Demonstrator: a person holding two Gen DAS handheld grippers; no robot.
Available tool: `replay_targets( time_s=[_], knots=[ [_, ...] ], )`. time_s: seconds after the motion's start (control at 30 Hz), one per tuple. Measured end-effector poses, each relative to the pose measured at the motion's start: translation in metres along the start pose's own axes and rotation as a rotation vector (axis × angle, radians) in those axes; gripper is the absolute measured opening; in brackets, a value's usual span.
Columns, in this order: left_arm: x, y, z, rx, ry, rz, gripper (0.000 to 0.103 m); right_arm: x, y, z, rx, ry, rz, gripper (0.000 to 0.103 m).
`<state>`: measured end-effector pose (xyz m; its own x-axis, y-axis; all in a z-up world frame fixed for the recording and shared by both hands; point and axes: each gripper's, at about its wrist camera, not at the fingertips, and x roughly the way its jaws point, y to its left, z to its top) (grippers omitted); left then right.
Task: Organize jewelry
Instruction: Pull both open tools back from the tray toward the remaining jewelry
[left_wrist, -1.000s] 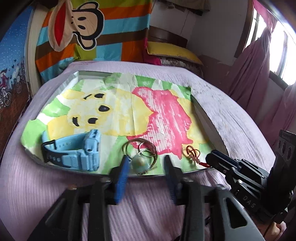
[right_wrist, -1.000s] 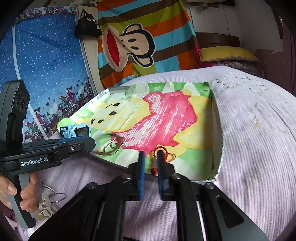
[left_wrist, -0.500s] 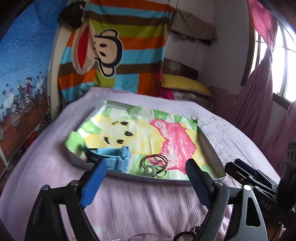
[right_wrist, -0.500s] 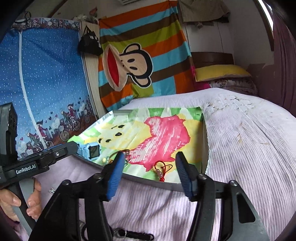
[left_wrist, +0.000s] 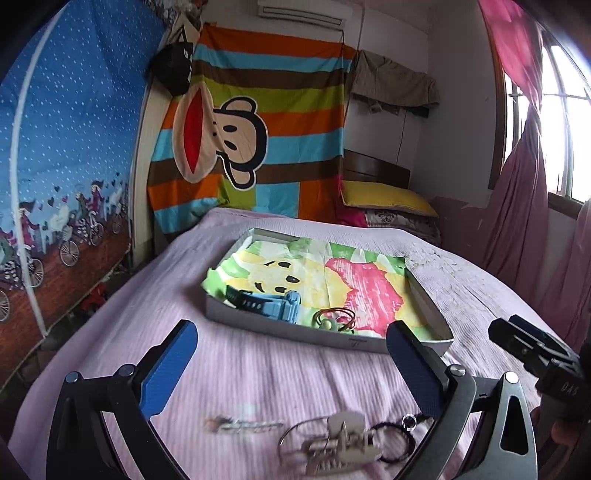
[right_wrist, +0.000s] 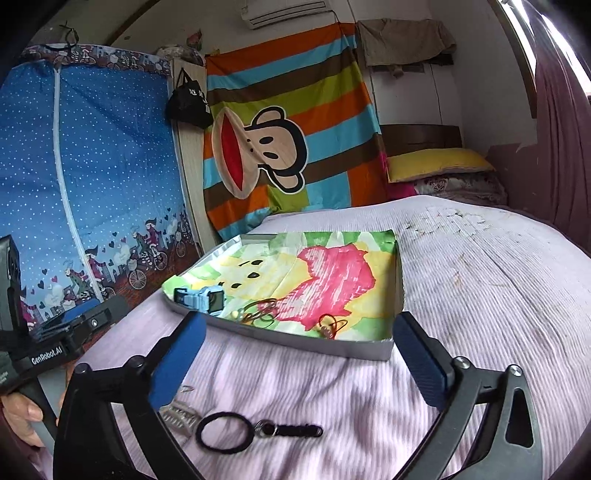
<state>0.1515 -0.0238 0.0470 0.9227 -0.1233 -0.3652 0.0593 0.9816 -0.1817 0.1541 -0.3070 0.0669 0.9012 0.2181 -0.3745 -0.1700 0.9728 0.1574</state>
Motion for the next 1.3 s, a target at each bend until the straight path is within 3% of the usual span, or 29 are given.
replay_targets(
  time_s=[0.53,0.87,1.3],
  knots=[
    [-0.047,0.02,-0.036,0.019,-0.028,0.008,0.103,-0.046,0.006,-0.022,-0.001,0.001,0.019,0.101],
    [-0.048,0.029,-0.057,0.058,0.043,-0.006,0.103,-0.032,0.012,-0.038,-0.033,0.113,0.026,0.101],
    [-0.03,0.035,-0.083,0.147,0.178,0.034,0.103,0.0,0.03,-0.067,-0.082,0.309,0.058,0.101]
  ],
)
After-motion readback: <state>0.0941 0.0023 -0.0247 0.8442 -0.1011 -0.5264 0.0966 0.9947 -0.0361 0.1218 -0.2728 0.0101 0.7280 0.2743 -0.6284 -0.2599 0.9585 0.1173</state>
